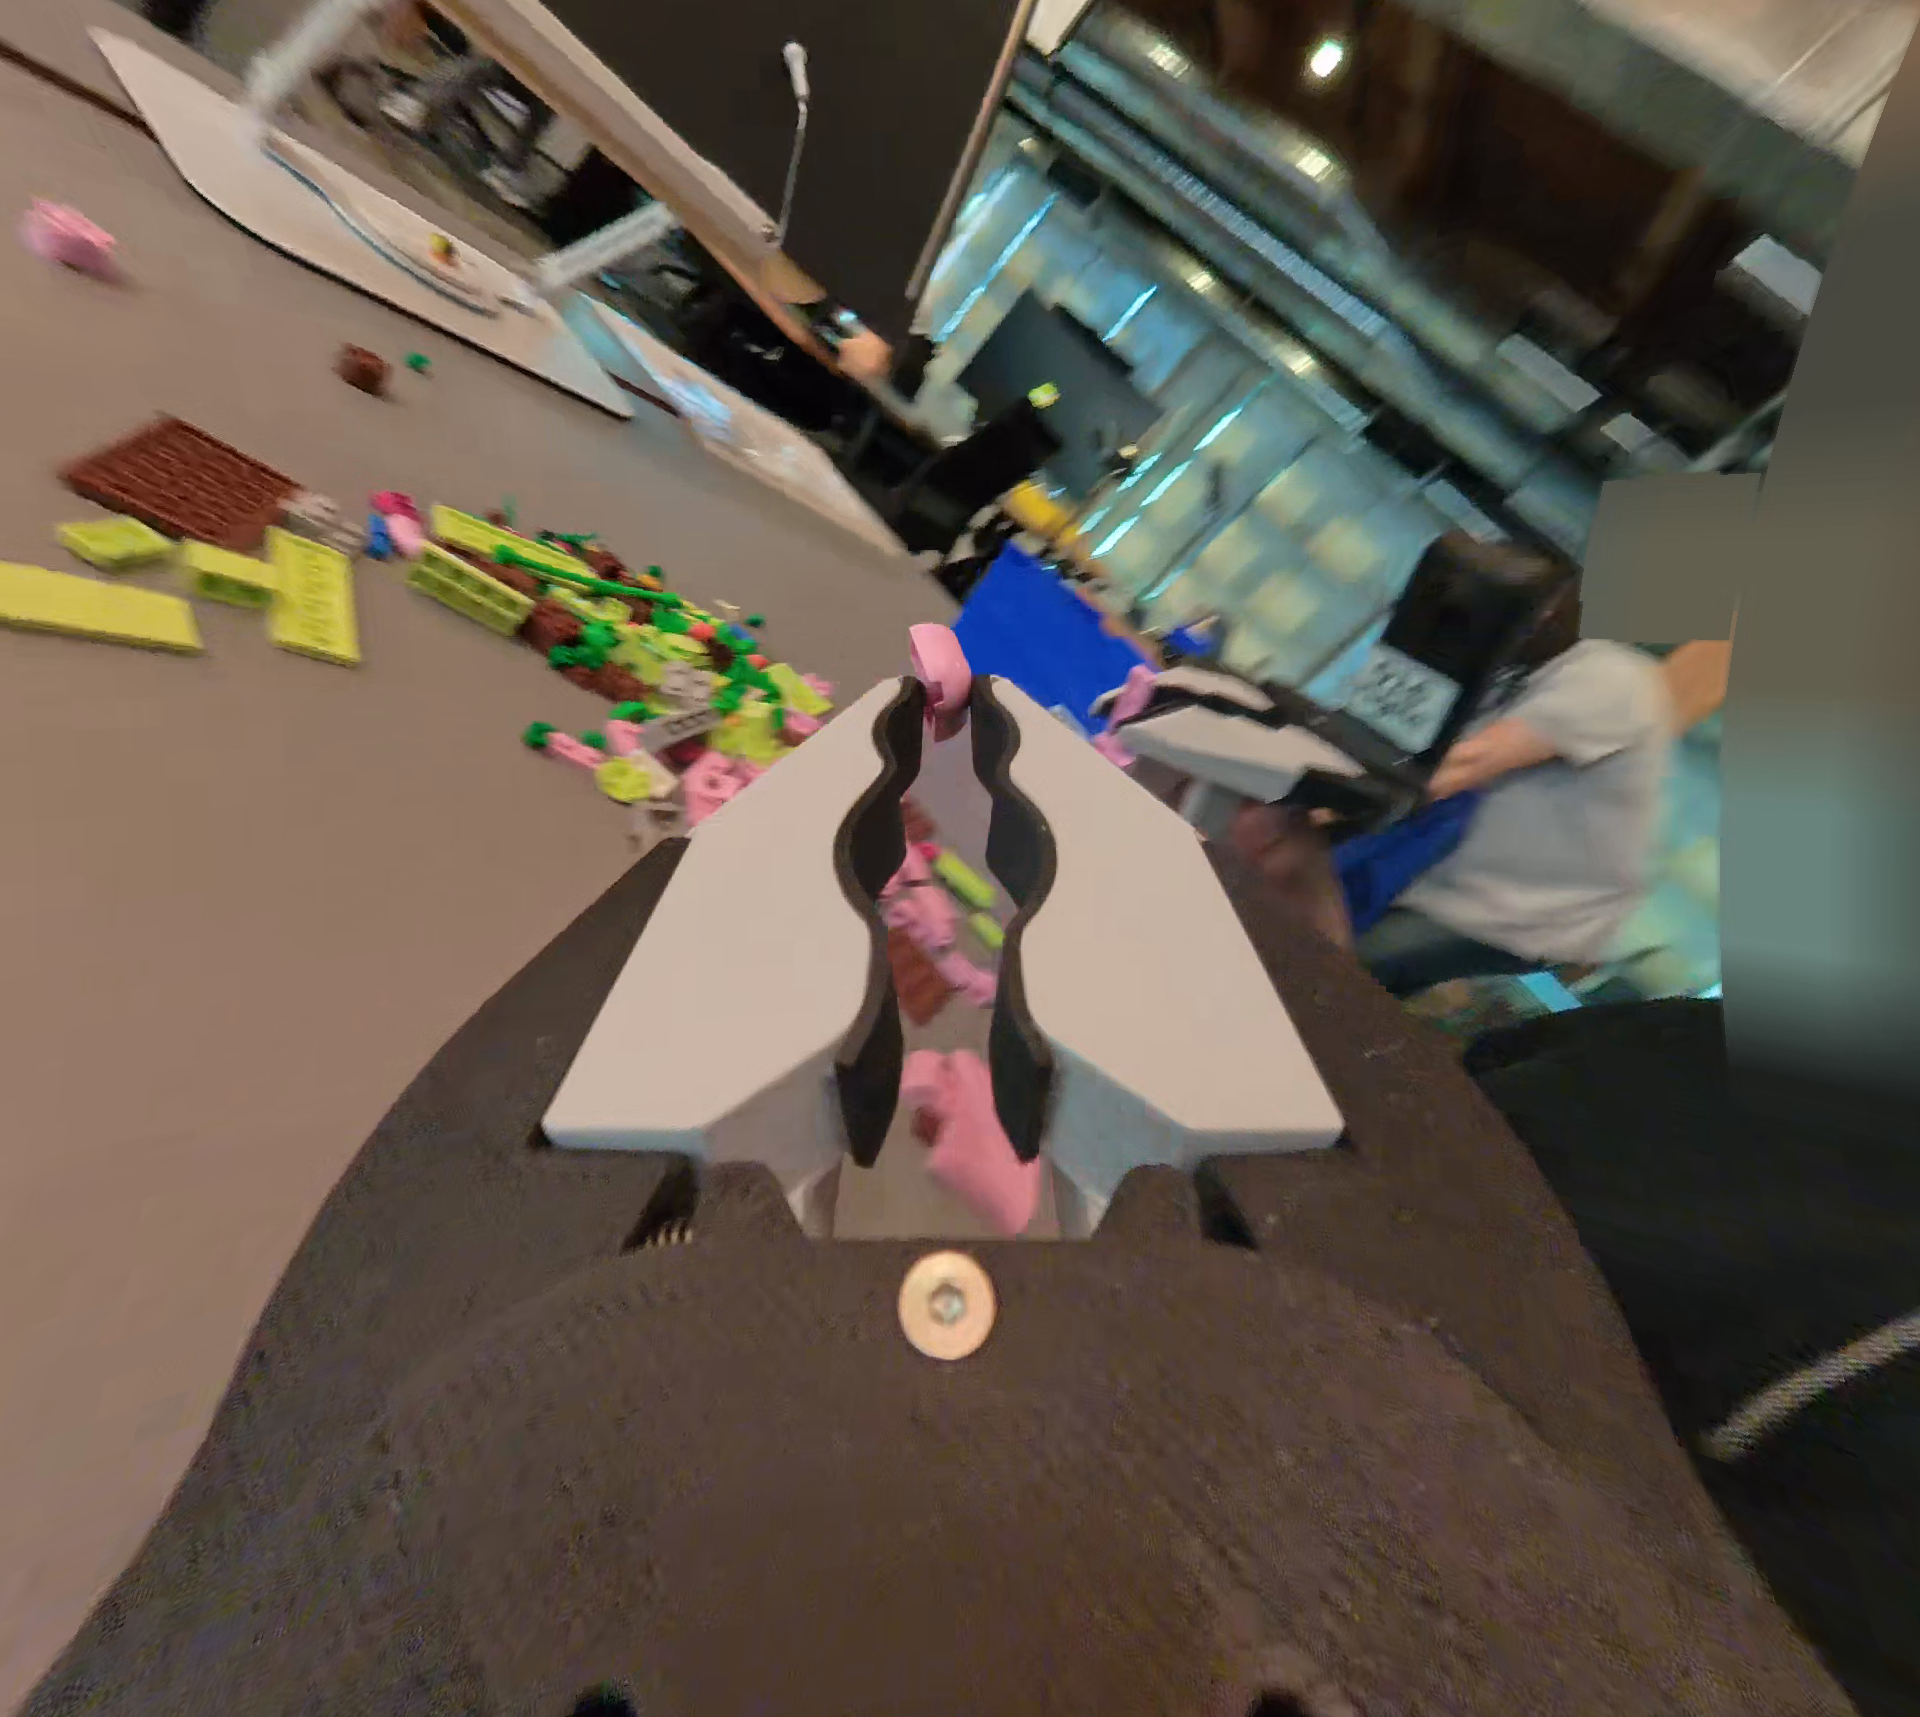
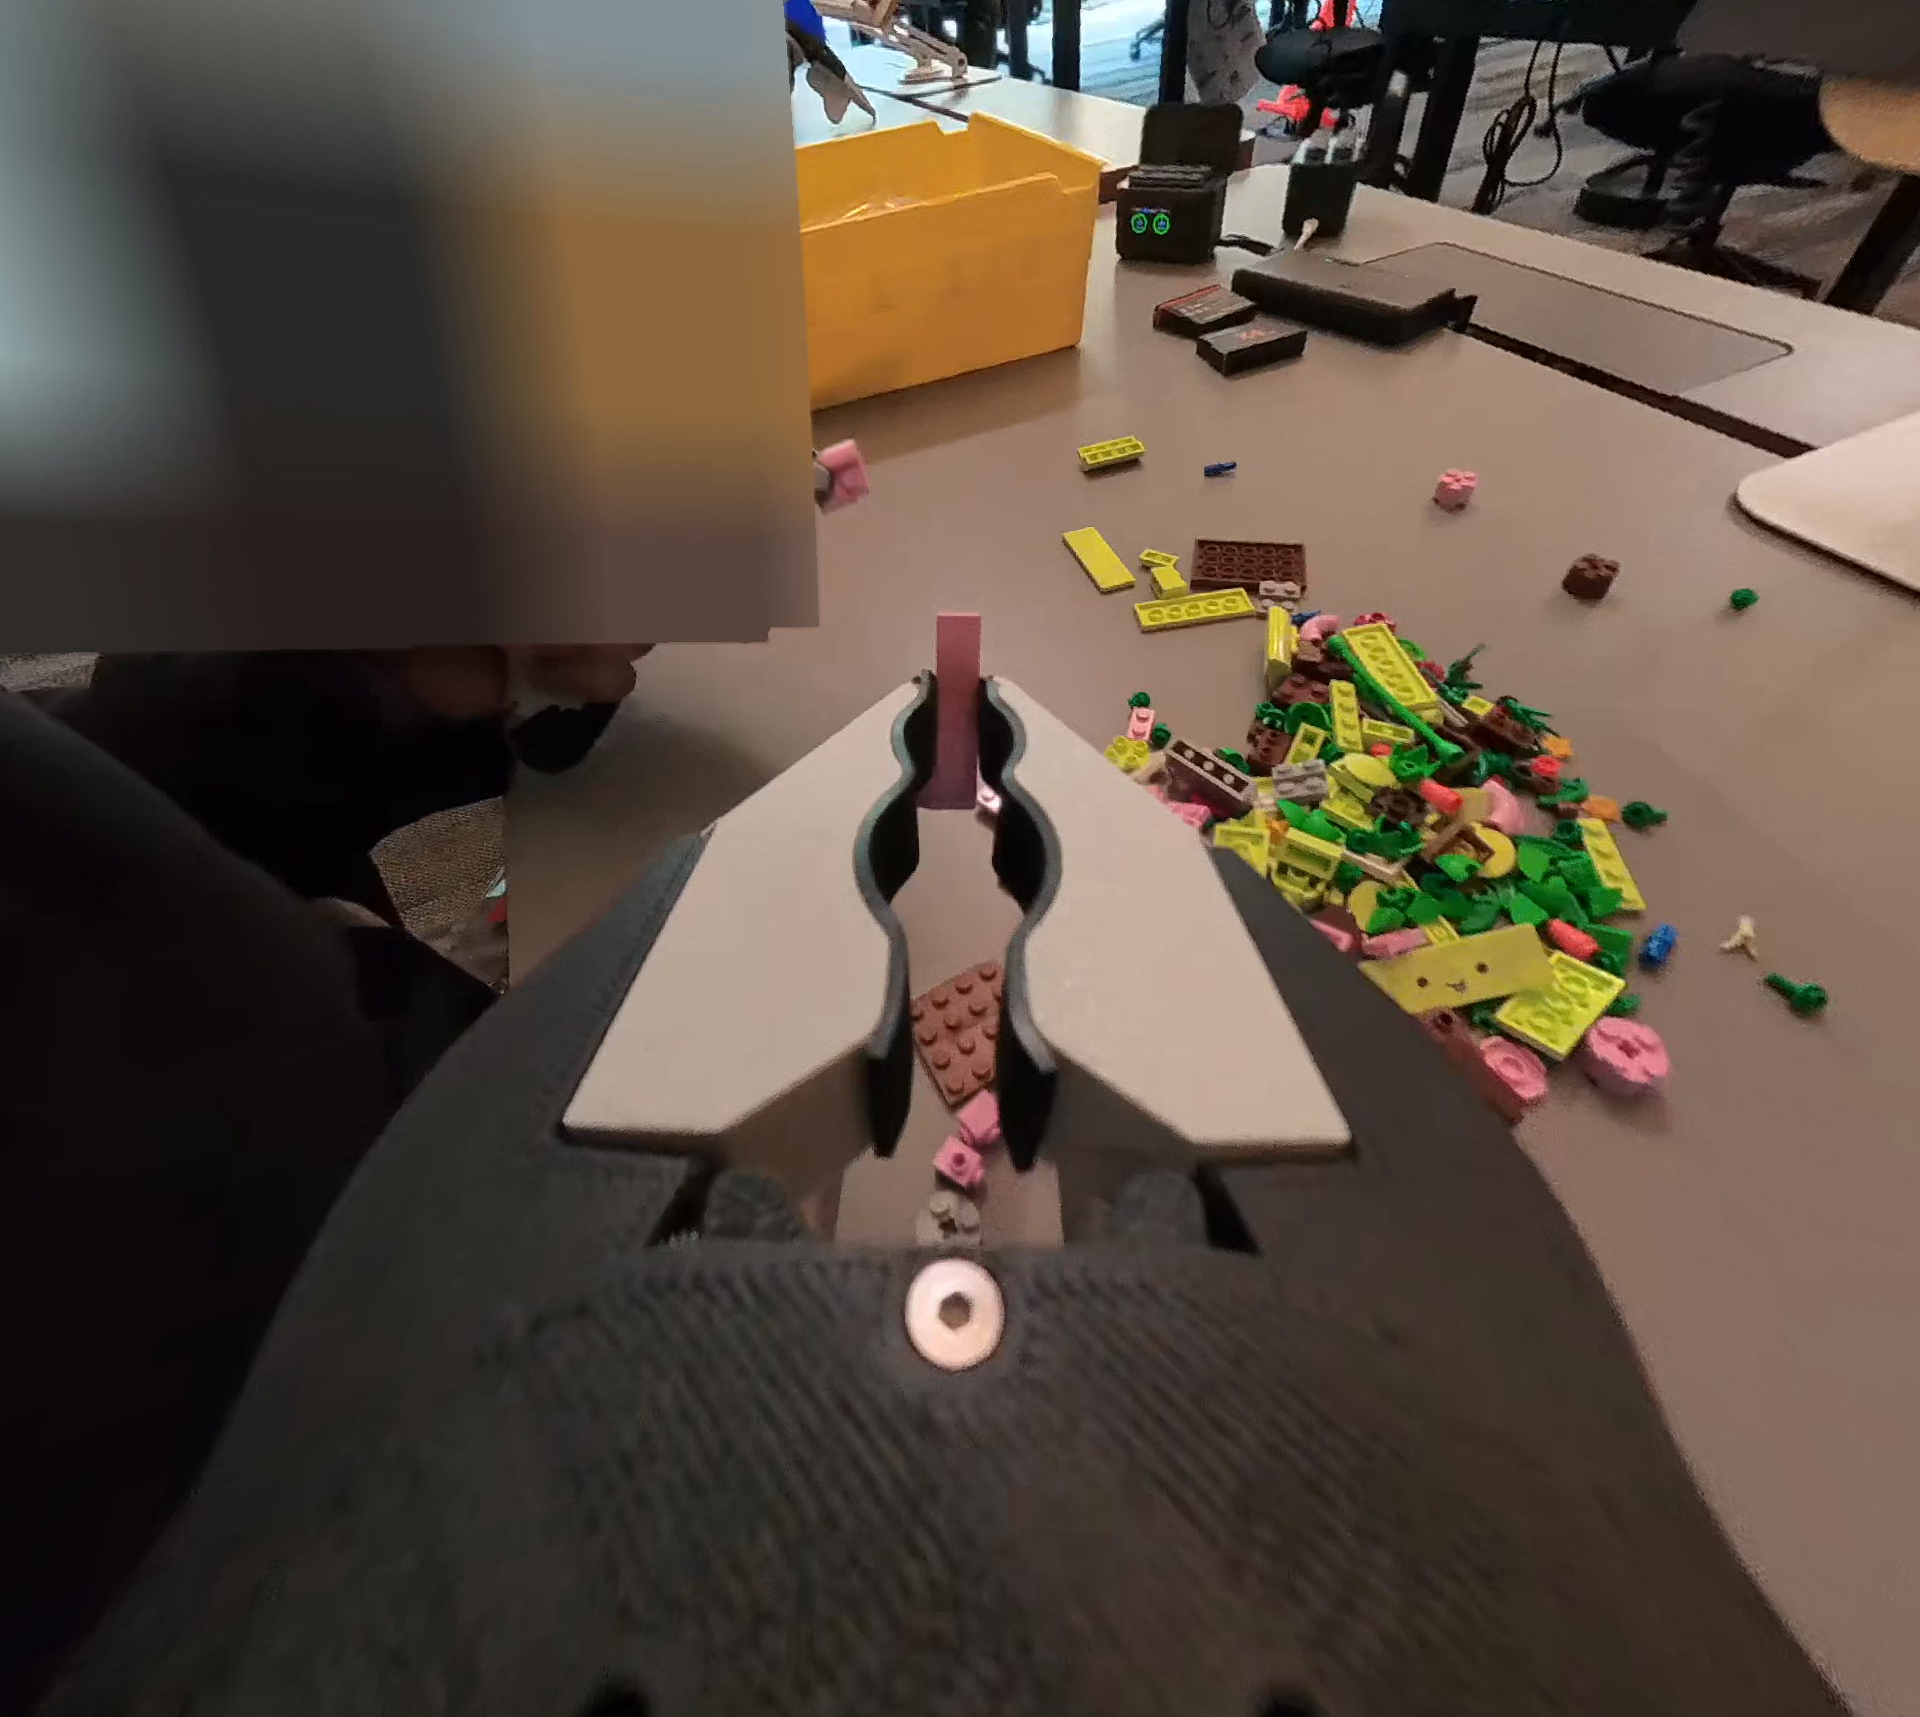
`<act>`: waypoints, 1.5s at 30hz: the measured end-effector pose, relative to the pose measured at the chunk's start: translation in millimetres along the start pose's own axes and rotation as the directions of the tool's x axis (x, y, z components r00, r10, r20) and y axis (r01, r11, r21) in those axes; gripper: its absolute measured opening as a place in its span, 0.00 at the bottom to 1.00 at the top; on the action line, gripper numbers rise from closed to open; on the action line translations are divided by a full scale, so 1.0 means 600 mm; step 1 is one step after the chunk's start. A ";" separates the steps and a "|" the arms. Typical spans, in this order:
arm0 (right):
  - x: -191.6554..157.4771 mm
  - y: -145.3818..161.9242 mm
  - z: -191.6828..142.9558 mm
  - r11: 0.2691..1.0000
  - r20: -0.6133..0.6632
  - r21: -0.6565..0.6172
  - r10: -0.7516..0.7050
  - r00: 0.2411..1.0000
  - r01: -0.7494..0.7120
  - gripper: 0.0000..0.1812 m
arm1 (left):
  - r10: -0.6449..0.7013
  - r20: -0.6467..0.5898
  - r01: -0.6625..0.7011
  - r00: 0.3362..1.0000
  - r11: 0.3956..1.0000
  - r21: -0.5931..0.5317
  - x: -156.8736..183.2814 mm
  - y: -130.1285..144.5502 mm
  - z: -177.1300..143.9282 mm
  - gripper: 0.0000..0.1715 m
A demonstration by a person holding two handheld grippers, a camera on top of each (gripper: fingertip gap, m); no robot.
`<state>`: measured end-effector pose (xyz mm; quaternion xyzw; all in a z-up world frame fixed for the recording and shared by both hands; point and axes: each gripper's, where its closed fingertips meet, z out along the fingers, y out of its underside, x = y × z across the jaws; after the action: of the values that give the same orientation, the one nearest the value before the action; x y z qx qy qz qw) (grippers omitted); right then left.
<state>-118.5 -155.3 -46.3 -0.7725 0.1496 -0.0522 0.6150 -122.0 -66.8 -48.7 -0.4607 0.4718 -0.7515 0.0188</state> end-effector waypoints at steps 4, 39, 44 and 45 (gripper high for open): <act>0.007 0.016 0.004 1.000 -0.006 -0.025 0.003 1.000 -0.003 0.03 | -0.138 -0.057 0.137 0.989 0.990 -0.021 -0.008 0.019 0.015 0.03; 0.049 -0.012 0.032 0.811 0.307 0.160 0.501 0.809 -0.562 0.04 | 0.568 -0.044 -0.565 0.822 0.804 -0.185 0.031 0.072 0.137 0.03; 0.070 -0.023 0.010 0.761 0.330 0.228 0.526 0.783 -0.607 0.10 | 0.218 -0.150 -0.236 0.964 0.965 -0.116 0.039 0.052 0.126 0.03; 0.073 -0.021 0.009 0.765 0.318 0.231 0.525 0.789 -0.602 0.10 | 0.114 -0.191 -0.136 0.975 0.985 -0.109 0.043 0.048 0.124 0.03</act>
<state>-73.5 -160.7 -39.7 -0.5813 0.2919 0.2041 0.7316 -95.6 -145.8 -42.5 -0.3590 0.5444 -0.7581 -0.0055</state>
